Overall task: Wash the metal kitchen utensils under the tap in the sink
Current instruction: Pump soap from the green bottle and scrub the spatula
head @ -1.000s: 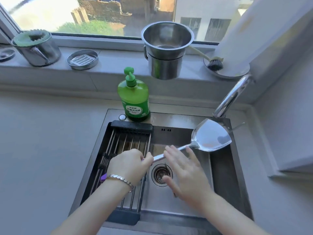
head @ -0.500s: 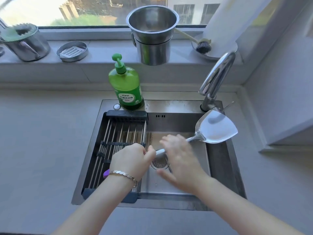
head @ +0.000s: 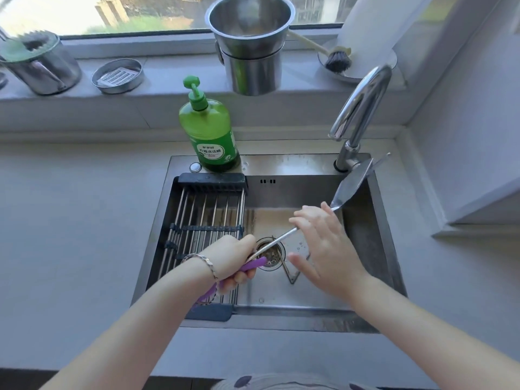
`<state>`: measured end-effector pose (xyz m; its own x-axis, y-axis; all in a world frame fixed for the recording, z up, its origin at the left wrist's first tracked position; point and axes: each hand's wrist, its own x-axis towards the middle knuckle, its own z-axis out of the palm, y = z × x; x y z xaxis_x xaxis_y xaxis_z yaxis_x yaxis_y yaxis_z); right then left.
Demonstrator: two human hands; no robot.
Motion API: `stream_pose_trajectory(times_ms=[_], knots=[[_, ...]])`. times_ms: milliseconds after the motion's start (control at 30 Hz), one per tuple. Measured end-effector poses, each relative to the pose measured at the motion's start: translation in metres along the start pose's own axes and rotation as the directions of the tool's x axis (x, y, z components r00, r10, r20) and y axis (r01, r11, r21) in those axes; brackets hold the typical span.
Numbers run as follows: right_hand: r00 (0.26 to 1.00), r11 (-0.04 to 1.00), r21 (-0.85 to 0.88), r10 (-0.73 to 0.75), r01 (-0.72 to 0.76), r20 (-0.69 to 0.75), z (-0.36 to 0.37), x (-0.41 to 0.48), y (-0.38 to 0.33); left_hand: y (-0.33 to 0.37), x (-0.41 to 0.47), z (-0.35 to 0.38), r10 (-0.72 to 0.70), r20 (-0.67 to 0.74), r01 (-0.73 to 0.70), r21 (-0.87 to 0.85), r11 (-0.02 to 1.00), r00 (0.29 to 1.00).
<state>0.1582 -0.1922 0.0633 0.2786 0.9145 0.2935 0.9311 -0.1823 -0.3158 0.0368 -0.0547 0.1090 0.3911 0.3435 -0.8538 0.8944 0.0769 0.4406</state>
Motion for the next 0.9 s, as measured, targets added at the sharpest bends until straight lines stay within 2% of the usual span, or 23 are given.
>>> stream_pose_trajectory(times_ms=[33,167,300,433,567,600,700,733,800,867,900], knots=[[1.0,1.0,-0.005,0.008,-0.008,-0.002,0.0,-0.002,-0.002,0.0,0.0,0.0,-0.021,0.014,0.021,-0.004,1.0,1.0],[0.98,0.98,-0.023,-0.198,0.198,0.021,0.006,-0.011,-0.017,0.0,-0.002,0.004,-0.043,0.047,0.043,0.014,0.999,0.998],[0.999,0.997,-0.067,-0.038,0.039,0.008,-0.002,-0.011,-0.014,0.002,-0.006,0.004,-0.034,0.04,0.035,-0.01,0.999,0.999],[0.976,0.976,-0.039,-0.21,0.212,0.055,0.004,-0.018,-0.032,0.002,-0.007,0.006,-0.006,-0.013,0.006,0.012,1.0,1.0],[0.999,0.997,-0.067,0.037,-0.036,0.012,-0.005,-0.01,-0.021,0.002,-0.009,0.003,0.004,-0.027,-0.005,-0.028,1.0,1.0],[0.999,0.997,-0.07,0.022,-0.02,0.032,-0.004,-0.011,-0.024,0.001,-0.009,0.003,0.021,-0.048,-0.022,-0.024,0.999,0.999],[0.978,0.988,-0.01,-0.148,0.152,0.15,0.004,-0.017,-0.036,-0.002,-0.009,0.005,0.103,-0.143,-0.094,0.066,0.993,0.984],[0.978,0.991,-0.005,-0.128,0.131,0.165,0.002,-0.015,-0.034,-0.005,-0.009,0.006,0.145,-0.191,-0.12,0.136,0.983,0.971],[0.983,0.998,0.007,0.058,-0.06,0.172,-0.005,-0.009,-0.024,-0.009,-0.01,0.005,0.275,-0.337,-0.143,0.368,0.919,0.901],[0.96,0.98,0.062,0.172,-0.191,0.222,-0.008,-0.005,-0.023,-0.01,-0.014,0.006,0.433,-0.469,-0.084,0.598,0.797,0.769],[0.962,0.982,0.08,0.146,-0.168,0.23,-0.007,-0.006,-0.029,-0.009,-0.016,0.008,0.5,-0.508,-0.043,0.67,0.741,0.701]])
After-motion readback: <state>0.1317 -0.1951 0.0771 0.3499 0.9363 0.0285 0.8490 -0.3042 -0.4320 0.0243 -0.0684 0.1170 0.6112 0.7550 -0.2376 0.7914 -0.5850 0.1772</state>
